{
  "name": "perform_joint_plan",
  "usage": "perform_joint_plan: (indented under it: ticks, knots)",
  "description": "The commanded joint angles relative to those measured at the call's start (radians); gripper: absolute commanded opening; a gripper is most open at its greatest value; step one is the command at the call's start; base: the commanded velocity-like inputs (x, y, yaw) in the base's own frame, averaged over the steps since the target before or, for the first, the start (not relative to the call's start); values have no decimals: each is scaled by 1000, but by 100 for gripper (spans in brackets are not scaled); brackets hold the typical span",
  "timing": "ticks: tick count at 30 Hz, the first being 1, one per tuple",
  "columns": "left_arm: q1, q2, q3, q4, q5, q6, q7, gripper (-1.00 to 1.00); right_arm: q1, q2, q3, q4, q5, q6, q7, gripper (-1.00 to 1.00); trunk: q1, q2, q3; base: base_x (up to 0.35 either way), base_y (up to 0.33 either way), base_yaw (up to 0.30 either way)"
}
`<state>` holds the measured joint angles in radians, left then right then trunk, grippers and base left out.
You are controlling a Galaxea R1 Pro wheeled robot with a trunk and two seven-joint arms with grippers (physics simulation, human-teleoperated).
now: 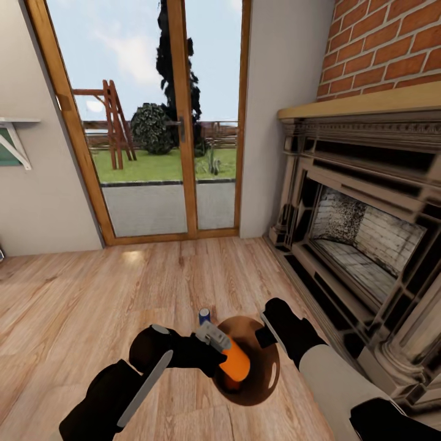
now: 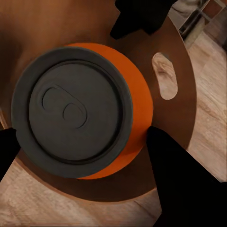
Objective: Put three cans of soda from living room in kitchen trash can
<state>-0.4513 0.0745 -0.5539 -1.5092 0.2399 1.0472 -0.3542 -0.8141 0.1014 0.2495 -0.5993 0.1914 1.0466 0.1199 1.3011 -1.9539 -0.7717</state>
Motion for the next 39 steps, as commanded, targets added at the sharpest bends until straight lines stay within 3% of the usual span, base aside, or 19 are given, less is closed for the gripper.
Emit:
perform_joint_plan:
  ticks: [1, 14, 25, 28, 32, 39]
  knots:
    - [0, -5, -4, 10, 1, 0, 13, -100, 0, 1, 5, 0, -16, 1, 0, -100, 0, 0, 0, 0, 0, 0]
    - [-1, -16, -12, 75, 0, -31, 103, -100, 0, 1, 17, 1, -16, 1, 0, -100, 0, 0, 0, 0, 0, 0]
    - [-1, -42, -14, 119, -1, -50, 118, -100, 0, 11, 19, 1, -17, 1, 0, -100, 0, 0, 0, 0, 0, 0]
    - [-1, -47, -14, 126, -15, -51, 120, -100, 0, 14, 19, 1, -17, 1, 0, -100, 0, 0, 0, 0, 0, 0]
    - [-1, -62, -25, 132, -65, -58, 121, -100, 0, 23, 22, 0, -17, 1, 0, -100, 0, 0, 0, 0, 0, 0]
    - [-1, -74, -32, 162, -85, -70, 121, -100, 0, 35, 31, -3, -16, 1, 0, -100, 0, 0, 0, 0, 0, 0]
